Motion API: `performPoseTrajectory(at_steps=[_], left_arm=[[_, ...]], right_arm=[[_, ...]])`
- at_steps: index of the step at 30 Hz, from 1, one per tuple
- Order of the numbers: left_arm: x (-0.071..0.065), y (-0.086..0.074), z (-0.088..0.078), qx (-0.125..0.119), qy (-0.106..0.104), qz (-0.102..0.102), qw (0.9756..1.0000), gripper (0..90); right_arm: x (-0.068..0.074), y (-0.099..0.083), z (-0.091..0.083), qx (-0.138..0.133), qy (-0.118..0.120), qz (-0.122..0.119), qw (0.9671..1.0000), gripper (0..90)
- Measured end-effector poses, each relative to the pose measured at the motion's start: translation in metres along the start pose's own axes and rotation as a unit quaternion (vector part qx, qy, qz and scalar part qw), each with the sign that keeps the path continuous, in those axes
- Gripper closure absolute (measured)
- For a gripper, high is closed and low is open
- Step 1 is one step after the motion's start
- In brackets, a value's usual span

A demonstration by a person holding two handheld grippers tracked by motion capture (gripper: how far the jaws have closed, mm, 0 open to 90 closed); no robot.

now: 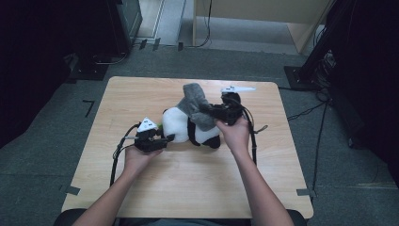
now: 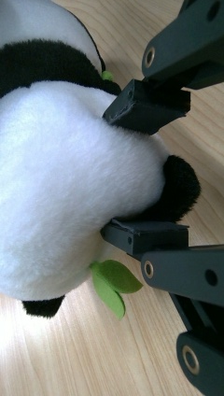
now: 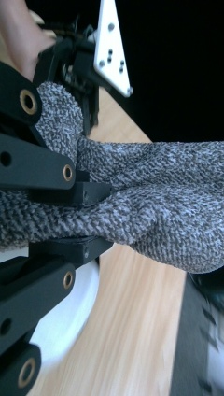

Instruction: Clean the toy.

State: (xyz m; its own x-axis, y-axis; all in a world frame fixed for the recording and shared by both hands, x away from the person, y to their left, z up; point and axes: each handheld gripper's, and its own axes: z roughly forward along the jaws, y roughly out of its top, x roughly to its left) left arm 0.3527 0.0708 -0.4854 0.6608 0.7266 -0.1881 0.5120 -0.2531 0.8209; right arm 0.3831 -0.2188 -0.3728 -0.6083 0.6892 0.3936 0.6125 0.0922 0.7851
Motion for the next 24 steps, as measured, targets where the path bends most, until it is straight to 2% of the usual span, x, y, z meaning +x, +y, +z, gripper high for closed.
performPoseTrajectory(at_steps=[3, 6, 8, 12, 14, 19, 24], left_arm=[[0.000, 0.000, 0.000, 0.000, 0.000, 0.000, 1.0000, 48.7], [0.000, 0.000, 0.000, 0.000, 0.000, 0.002, 1.0000, 48.7], [0.000, 0.000, 0.000, 0.000, 0.000, 0.002, 1.0000, 48.7], [0.000, 0.000, 0.001, 0.005, 0.001, -0.002, 1.0000, 47.2], [0.001, 0.000, 0.001, 0.005, 0.000, -0.002, 1.0000, 46.8], [-0.002, 0.000, 0.003, 0.007, 0.001, 0.002, 1.0000, 47.6], [-0.001, 0.001, 0.003, 0.007, 0.000, -0.002, 1.0000, 48.6]], right_arm=[[0.015, 0.002, 0.024, 0.016, 0.017, -0.008, 0.9997, 79.3], [0.022, 0.000, 0.048, 0.030, 0.035, -0.001, 0.9989, 79.3], [0.024, -0.004, 0.062, 0.042, 0.041, 0.003, 0.9983, 79.3], [0.022, -0.014, 0.085, 0.075, 0.034, 0.005, 0.9966, 78.9], [0.019, -0.015, 0.086, 0.072, 0.033, 0.010, 0.9968, 78.9], [0.012, -0.013, 0.075, 0.077, 0.001, -0.005, 0.9970, 78.6], [-0.007, -0.017, 0.053, 0.070, -0.023, 0.008, 0.9973, 78.5]])
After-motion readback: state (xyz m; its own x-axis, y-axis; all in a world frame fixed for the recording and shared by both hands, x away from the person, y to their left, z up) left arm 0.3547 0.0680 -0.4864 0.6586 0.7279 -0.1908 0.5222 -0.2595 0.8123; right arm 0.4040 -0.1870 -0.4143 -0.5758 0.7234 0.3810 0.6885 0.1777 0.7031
